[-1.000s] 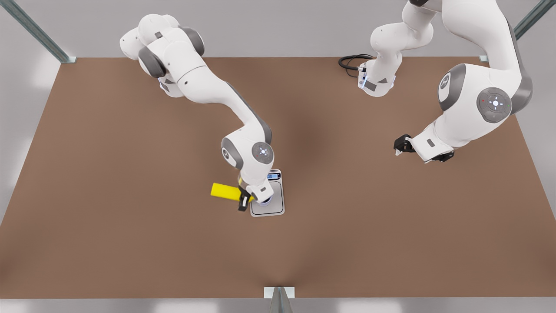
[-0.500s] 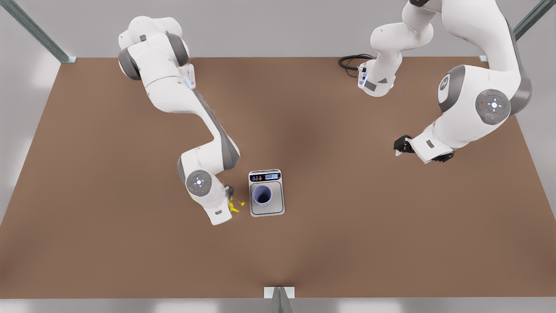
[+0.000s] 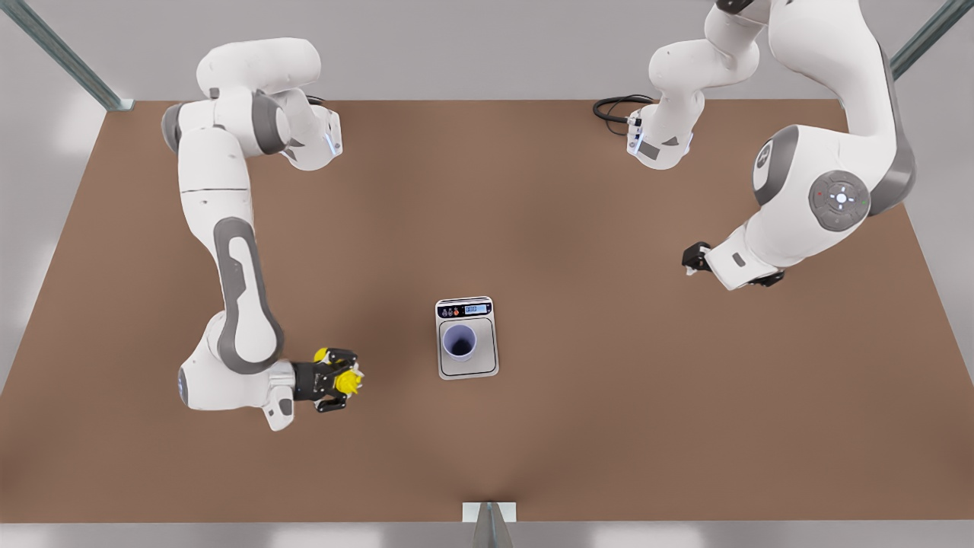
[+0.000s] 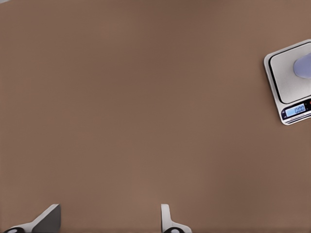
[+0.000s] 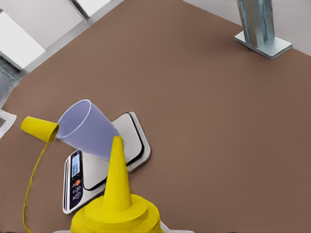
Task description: Move cup to the weight, pick up sauce bottle, pour sauce
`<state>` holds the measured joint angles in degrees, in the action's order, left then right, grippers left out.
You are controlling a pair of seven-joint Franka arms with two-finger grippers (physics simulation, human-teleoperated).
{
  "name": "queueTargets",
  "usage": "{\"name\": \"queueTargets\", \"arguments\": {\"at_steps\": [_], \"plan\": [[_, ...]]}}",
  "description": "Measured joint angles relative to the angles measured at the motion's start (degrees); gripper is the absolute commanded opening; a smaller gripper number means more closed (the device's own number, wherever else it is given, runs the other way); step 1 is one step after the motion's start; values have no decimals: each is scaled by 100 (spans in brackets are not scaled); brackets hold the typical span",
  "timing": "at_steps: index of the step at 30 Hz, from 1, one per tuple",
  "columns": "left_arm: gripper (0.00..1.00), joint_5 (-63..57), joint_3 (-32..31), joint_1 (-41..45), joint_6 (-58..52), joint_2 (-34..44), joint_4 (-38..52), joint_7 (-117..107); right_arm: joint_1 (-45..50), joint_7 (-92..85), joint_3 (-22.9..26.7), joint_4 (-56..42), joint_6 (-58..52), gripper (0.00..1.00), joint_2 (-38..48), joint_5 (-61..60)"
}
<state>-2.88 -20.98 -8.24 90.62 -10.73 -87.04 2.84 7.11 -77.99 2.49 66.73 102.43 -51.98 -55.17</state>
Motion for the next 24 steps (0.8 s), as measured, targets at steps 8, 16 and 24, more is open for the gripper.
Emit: {"name": "queueTargets", "arguments": {"at_steps": [8, 16, 24], "plan": [[100, -7, -1, -26, 19, -27, -2, -38, -304, -1515, 1, 17, -446, 21, -291, -1219], [100, -7, -6, -7, 11, -28, -4, -69, -334, -2750, 9, 37, -564, 21, -534, -1977], [100, -9, -7, -3, 17, -38, -1, -89, -372, -3662, -10, 83, -624, 21, -776, -2745]]}}
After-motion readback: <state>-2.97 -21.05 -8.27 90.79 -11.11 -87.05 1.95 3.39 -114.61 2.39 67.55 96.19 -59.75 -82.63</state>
